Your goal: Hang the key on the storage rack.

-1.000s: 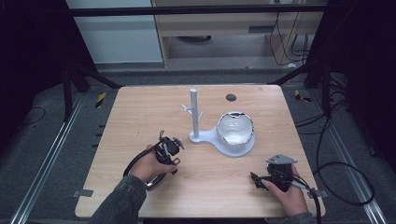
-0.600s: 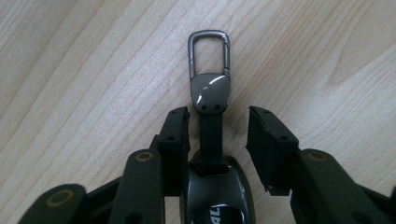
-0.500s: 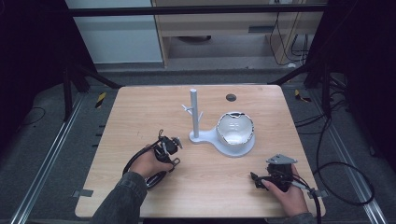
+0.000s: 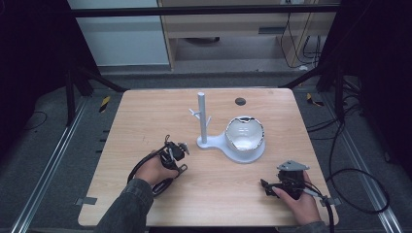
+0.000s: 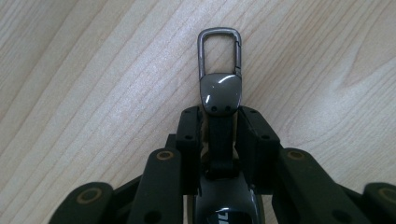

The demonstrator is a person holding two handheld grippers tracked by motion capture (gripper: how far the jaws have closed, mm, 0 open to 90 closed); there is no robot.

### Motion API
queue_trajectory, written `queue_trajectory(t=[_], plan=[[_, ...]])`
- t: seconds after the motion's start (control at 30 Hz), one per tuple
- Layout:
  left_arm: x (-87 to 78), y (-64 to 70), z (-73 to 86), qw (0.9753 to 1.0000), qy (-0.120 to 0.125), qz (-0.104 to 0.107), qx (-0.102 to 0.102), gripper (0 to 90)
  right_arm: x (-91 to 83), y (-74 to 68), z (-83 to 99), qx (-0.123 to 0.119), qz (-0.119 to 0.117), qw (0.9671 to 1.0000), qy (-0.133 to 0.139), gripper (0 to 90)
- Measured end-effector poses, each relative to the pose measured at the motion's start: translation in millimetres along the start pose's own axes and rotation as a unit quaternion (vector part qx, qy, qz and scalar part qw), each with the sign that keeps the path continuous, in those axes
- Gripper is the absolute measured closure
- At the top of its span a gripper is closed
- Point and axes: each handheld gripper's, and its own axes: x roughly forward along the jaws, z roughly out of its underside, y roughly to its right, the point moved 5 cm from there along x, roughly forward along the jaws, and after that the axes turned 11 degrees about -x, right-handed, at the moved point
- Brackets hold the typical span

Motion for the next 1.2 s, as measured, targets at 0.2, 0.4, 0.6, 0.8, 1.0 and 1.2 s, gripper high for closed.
queue_trajectory(t=[0.2,0.4,0.6,0.8,1.0,1.2], plan=[[0.1,-0.3,1.4,1.0,0.007,-0.001,0.003,79.2,-0.3,-0.3,0.0,0.001,-0.002,1.0,0.0,0.5],[-4.1,0.6,7.8,0.9994,0.033,-0.004,0.004,80.0,-0.3,-0.3,-0.1,0.001,-0.002,1.0,0.0,0.5],[-12.6,0.6,14.8,0.9979,0.065,-0.001,-0.001,80.0,-0.3,-0.2,0.0,0.0,-0.002,1.0,0.0,0.5],[-34.0,-2.3,27.2,0.9907,0.135,0.004,-0.017,80.1,-0.2,-0.3,0.0,0.001,-0.001,1.0,0.0,0.5],[-50.0,-0.7,39.5,0.9827,0.184,0.015,-0.02,80.2,-0.3,-0.3,0.0,0.001,-0.001,1.0,0.0,0.5],[-67.7,6.8,52.4,0.9679,0.25,0.007,-0.02,80.3,-0.3,-0.3,0.0,0.001,-0.001,1.0,0.0,0.5]])
